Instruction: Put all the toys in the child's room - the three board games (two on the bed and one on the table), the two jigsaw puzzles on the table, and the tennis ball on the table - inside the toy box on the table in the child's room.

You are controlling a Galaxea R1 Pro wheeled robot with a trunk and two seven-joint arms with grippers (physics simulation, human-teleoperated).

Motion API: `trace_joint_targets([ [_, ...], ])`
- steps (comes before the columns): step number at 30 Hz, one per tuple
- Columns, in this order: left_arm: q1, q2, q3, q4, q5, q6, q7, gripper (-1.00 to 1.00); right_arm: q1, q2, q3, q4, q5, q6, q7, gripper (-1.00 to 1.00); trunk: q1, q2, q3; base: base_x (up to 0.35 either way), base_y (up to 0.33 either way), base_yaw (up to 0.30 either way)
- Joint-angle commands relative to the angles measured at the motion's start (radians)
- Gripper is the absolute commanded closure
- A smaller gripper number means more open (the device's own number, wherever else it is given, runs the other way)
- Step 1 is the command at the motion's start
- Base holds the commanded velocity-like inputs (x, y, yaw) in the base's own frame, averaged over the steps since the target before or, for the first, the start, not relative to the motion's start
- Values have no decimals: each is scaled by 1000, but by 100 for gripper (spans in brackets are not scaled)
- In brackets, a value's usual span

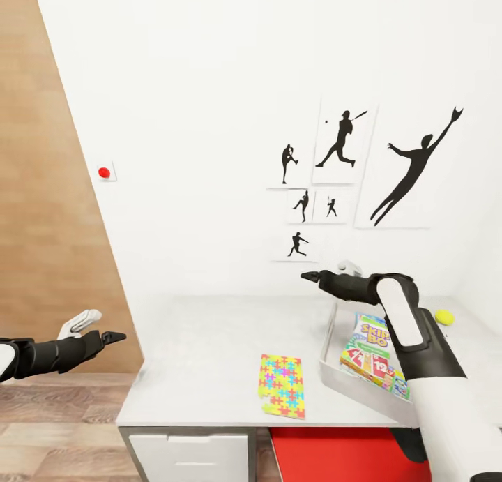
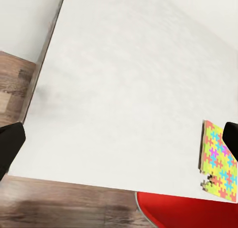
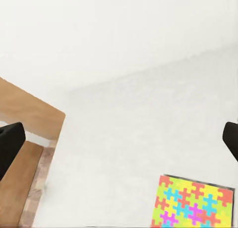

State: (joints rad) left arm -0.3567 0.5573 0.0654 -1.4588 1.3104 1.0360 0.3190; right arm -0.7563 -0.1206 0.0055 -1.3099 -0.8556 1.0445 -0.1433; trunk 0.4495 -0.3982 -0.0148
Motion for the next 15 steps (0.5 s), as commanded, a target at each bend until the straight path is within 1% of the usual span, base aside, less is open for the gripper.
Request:
trace_joint_targets([
  [1, -1, 0, 2, 0, 10, 3, 9, -100, -13, 9, 5, 41, -11, 3, -26, -100, 1, -2, -2, 0, 239, 0],
  [2, -1, 1, 3, 0, 10, 3, 9, -100, -21, 14, 7, 72, -11, 3, -38, -100, 1, -2, -2, 0, 258, 0],
  [4, -1, 1, 5, 1, 10, 3, 9, -100, -28, 19, 9, 101, -11, 3, -49, -100, 1, -2, -2, 0, 270, 0],
  [11, -1, 2, 5, 1, 10, 3, 1, -100, -35, 24, 11, 148, -11, 3, -79, -100, 1, -2, -2, 1, 287, 0],
  [15, -1, 2, 6, 1, 10, 3, -2, -100, -36, 24, 11, 188, -11, 3, -108, -100, 1, -2, -2, 29, 284, 0],
])
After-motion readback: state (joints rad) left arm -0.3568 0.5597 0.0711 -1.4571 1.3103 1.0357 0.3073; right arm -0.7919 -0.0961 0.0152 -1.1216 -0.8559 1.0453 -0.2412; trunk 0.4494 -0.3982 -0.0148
